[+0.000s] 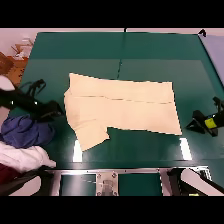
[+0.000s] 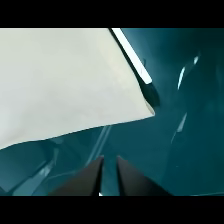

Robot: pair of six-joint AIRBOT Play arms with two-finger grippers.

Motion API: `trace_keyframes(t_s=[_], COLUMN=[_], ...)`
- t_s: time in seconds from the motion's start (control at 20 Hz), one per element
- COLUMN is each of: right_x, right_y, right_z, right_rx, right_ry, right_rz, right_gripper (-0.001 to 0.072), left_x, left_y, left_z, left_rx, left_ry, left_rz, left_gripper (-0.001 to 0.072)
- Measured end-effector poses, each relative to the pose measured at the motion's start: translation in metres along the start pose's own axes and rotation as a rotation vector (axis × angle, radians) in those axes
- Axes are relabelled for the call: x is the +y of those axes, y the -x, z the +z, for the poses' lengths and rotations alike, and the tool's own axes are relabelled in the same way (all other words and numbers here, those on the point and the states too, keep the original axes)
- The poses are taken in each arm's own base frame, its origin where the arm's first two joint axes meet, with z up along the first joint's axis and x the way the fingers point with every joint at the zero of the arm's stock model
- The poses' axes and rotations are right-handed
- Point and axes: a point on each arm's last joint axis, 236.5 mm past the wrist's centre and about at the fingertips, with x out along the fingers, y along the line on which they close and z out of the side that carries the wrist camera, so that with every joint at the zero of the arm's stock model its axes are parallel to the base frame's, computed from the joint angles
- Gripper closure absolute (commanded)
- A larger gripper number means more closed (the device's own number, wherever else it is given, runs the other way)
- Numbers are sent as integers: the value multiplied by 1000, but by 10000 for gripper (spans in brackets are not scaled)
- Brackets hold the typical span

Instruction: Fold the shirts.

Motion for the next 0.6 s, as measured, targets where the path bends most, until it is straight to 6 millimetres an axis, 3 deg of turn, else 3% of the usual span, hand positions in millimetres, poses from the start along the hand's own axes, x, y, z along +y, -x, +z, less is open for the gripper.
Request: trace_keyframes(t_s=[0.05,0.25,0.45,0.6], right_x=[-1,1,6,14], right_y=[-10,-46,-71,-80], right_z=[-8,-28,-33,-23], right_rx=[-15,-35,-64,-126], right_ry=[-25,-117,-203,-278], right_rz=[22,104,173,242], right_gripper=[276,283,283,283], left_x=[3,6,0,-14], left_y=[-11,-55,-91,-101], left_z=[-14,-40,-41,-30], left_rx=[-2,-37,-126,-206], left_ry=[25,130,173,195], left_rz=[-11,-98,-150,-194], left_gripper=[15,16,16,17])
